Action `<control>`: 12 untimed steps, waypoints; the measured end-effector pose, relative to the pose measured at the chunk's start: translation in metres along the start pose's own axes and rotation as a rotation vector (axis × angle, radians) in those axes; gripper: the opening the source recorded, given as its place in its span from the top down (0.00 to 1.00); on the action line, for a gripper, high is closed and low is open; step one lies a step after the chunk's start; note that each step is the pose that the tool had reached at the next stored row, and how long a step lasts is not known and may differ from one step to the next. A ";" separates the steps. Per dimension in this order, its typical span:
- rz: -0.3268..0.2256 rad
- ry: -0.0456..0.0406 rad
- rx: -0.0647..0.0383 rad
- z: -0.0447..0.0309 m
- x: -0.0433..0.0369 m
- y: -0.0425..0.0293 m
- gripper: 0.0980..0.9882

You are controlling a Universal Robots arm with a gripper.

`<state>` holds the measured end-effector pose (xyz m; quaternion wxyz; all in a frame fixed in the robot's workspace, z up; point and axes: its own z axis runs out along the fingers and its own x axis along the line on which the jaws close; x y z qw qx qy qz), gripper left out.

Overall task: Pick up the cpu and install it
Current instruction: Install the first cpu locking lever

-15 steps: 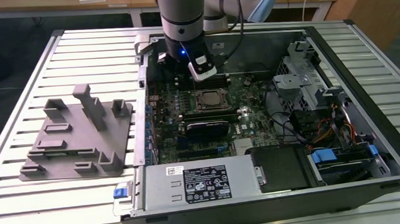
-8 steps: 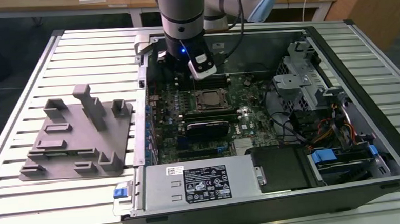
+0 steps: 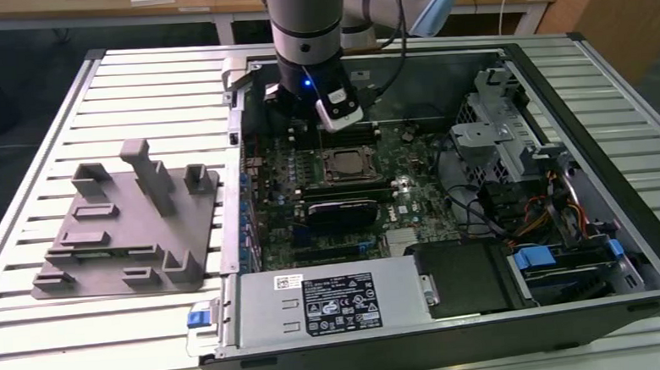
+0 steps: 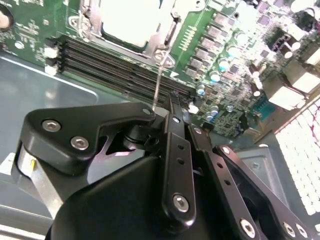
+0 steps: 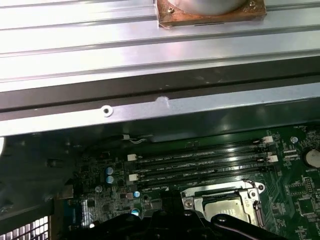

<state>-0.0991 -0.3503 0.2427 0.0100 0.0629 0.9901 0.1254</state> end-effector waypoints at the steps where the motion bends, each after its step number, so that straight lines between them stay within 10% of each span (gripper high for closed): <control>1: 0.000 0.0004 0.000 0.0001 -0.0022 0.0003 0.99; 12: 0.002 0.0059 0.001 0.0010 -0.0303 0.0037 0.99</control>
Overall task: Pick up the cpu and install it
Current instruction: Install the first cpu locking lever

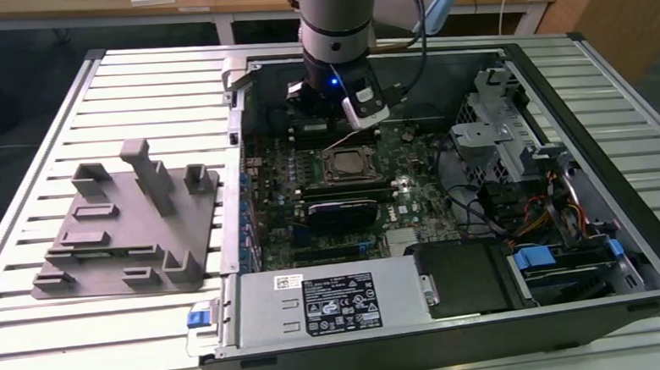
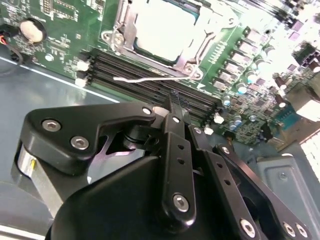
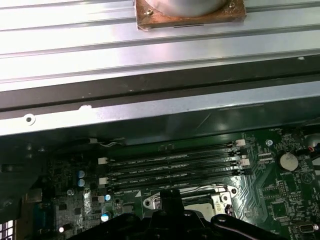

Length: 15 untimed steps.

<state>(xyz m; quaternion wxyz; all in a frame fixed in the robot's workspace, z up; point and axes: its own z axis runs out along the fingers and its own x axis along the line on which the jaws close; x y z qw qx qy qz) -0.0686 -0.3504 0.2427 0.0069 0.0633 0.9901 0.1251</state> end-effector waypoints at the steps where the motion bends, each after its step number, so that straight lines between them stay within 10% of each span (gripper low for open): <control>1: 0.000 -0.0001 0.000 0.0000 0.0000 0.0000 0.99; 7: 0.006 -0.0065 0.004 0.0003 -0.0003 0.0000 0.99; 15: 0.030 -0.0628 0.006 0.0032 -0.0002 -0.0007 0.99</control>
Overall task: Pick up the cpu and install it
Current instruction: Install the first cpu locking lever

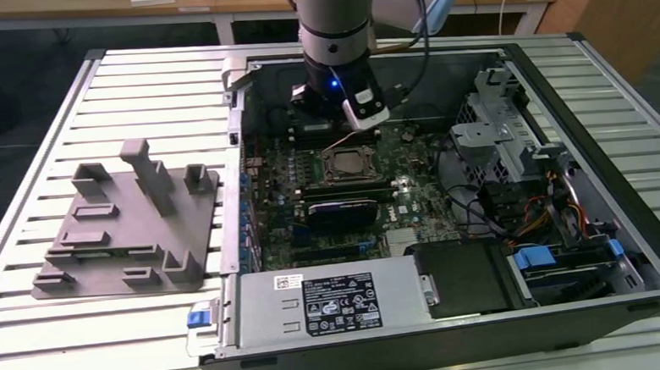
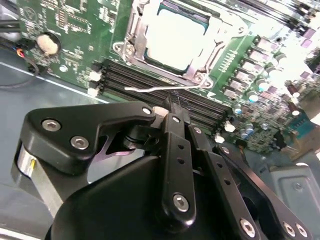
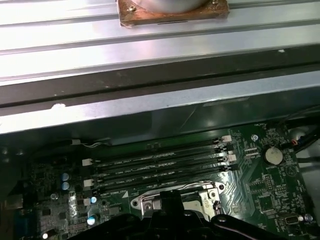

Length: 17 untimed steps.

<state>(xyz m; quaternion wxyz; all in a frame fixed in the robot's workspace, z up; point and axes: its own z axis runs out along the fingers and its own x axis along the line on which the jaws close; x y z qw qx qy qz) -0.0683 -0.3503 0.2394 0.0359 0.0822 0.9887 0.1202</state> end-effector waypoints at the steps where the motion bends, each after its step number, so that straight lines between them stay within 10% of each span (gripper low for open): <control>1: 0.001 -0.0081 -0.001 0.0003 0.0000 -0.0001 0.99; 6: -0.002 -0.0451 -0.006 0.0021 0.0001 -0.0005 0.99; 17: 0.051 -0.0693 -0.004 0.0129 -0.0003 -0.0034 0.99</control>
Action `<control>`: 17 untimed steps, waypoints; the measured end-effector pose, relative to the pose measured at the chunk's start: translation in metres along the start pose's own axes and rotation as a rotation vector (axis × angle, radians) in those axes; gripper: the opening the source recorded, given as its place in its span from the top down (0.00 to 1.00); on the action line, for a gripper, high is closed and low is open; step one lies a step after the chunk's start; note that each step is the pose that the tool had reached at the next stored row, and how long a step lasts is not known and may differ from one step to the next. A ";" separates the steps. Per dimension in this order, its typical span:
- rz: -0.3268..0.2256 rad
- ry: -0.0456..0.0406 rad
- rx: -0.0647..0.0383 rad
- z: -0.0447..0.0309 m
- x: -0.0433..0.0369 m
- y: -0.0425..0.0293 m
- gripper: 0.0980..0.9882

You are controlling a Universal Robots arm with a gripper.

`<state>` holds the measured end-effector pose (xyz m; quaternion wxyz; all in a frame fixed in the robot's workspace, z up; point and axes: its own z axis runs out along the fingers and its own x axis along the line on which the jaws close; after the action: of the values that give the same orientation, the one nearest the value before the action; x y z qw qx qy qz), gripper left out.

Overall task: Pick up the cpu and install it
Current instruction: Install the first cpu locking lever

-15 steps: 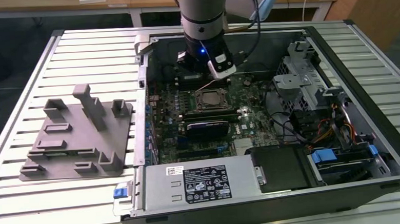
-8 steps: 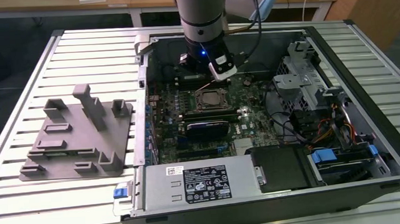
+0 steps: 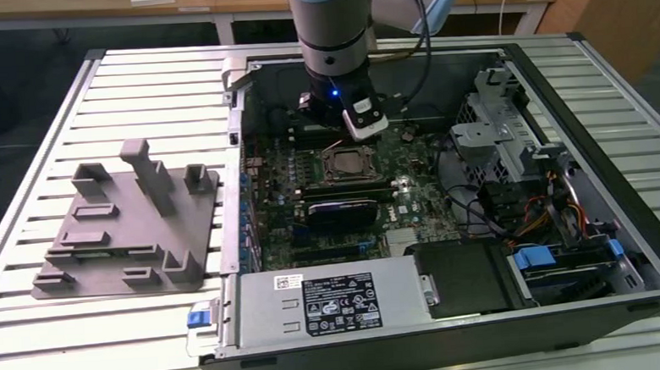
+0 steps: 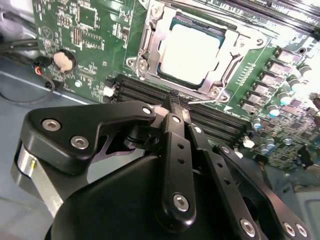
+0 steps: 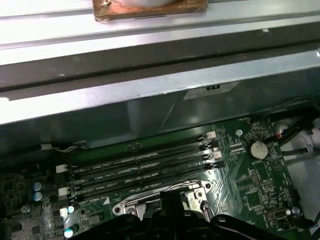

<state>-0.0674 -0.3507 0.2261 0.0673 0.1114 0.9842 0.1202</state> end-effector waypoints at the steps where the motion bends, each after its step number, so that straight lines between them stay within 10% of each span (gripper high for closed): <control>1: 0.010 -0.0025 0.001 0.0009 0.0001 -0.0002 0.99; 17: 0.138 -0.0387 0.024 0.0106 0.0006 0.0000 0.99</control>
<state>-0.0663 -0.3481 0.2159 0.0765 0.1821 0.9741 0.1104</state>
